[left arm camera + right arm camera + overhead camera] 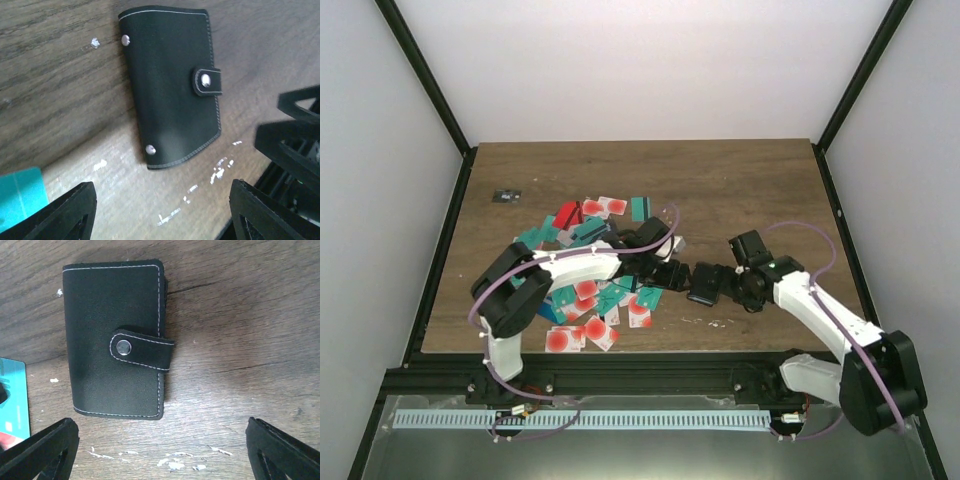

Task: Put the credit cards into the card holder

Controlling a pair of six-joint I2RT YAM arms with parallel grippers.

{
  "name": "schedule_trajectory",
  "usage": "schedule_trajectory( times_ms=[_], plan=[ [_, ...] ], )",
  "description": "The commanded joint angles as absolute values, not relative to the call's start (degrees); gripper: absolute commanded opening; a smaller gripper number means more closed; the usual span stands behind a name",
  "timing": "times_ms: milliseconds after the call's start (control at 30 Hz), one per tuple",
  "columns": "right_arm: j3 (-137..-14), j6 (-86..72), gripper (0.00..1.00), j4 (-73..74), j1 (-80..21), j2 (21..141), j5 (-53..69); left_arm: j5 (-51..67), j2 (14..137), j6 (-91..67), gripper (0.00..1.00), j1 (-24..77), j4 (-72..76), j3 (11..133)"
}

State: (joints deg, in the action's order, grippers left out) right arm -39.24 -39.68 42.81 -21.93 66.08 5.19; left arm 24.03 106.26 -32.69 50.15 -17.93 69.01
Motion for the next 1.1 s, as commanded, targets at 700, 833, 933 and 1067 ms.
schedule_trajectory(
  times_ms=[700, 833, 933, 1067],
  plan=[
    [-34.6, -36.9, 0.95, 36.0, -18.8, 62.5, 6.3, 25.4, 121.7, -34.7, 0.66, 51.8, -16.2, 81.9],
    [-35.4, -36.4, 0.96, 35.9, -18.6, 62.6, 6.0, 24.9, 122.8, -34.9, 0.64, 51.8, -17.6, 83.4],
    [-35.6, -36.2, 0.97, 35.6, -18.6, 62.7, 6.0, 24.9, 123.6, -35.3, 0.61, 51.8, -18.0, 84.2],
    [-35.4, -36.0, 0.97, 35.5, -18.6, 62.6, 5.8, 23.5, 124.5, -35.5, 0.53, 51.8, -19.8, 85.3]
  ],
)
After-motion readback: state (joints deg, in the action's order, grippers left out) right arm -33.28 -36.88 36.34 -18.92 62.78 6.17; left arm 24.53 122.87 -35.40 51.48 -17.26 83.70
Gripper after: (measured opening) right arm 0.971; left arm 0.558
